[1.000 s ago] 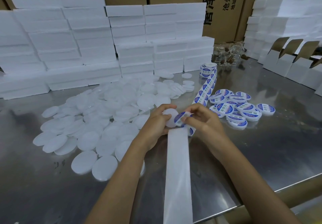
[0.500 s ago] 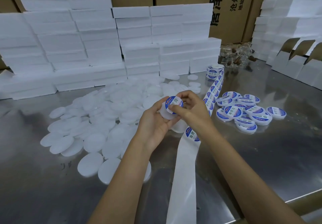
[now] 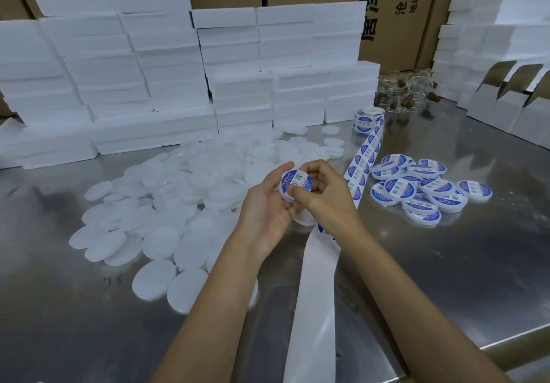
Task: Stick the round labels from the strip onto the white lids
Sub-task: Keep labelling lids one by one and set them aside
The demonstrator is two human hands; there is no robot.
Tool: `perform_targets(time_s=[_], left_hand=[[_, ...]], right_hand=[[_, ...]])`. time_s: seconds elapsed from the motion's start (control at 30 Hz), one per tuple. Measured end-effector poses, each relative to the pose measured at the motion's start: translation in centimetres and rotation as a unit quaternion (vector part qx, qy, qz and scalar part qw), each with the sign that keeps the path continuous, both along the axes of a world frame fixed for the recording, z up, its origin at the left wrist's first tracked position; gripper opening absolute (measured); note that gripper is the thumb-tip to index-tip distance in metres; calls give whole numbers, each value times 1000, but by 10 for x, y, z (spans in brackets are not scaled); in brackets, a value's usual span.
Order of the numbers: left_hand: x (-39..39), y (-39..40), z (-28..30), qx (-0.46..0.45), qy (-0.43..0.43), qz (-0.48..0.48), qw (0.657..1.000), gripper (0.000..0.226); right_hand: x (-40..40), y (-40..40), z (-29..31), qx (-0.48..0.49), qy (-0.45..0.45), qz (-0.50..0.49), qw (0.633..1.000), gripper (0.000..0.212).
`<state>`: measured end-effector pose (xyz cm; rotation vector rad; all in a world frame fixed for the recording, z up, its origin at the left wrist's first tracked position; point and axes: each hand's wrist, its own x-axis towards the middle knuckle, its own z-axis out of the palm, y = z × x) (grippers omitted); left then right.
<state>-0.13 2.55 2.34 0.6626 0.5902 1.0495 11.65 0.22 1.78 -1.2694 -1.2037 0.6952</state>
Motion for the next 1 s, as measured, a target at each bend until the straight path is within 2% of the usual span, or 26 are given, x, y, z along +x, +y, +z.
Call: perform_targets(time_s=[0.17, 0.27, 0.3, 0.37, 0.43, 0.47, 0.57, 0.73, 1.0], left_hand=[[2, 0, -2, 8, 18, 6, 1000, 36], [2, 0, -2, 11, 22, 15, 1000, 35], [1, 0, -2, 8, 18, 17, 1000, 35], [1, 0, -2, -3, 4, 19, 1000, 35], [-1, 0, -1, -19, -19, 16, 1000, 36], [-1, 0, -1, -25, -32, 15, 999, 37], [0, -2, 3, -24, -53, 1, 998, 39], [2, -8, 7, -7, -81, -35, 996, 37], [1, -10, 6, -2, -61, -58, 996, 30]], right_hand=[[0, 0, -3, 13, -32, -4, 999, 25], [-3, 0, -6, 33, -93, -47, 994, 25], [-3, 0, -7, 37, -121, -67, 990, 28], [-1, -1, -9, 34, -151, -86, 984, 51], [2, -2, -8, 20, -132, -91, 987, 74], [3, -2, -8, 18, -124, -97, 987, 76], [2, -3, -11, 27, -148, -121, 981, 62], [4, -4, -13, 48, -251, -144, 956, 61], [12, 1, -19, 75, -230, -132, 961, 38]])
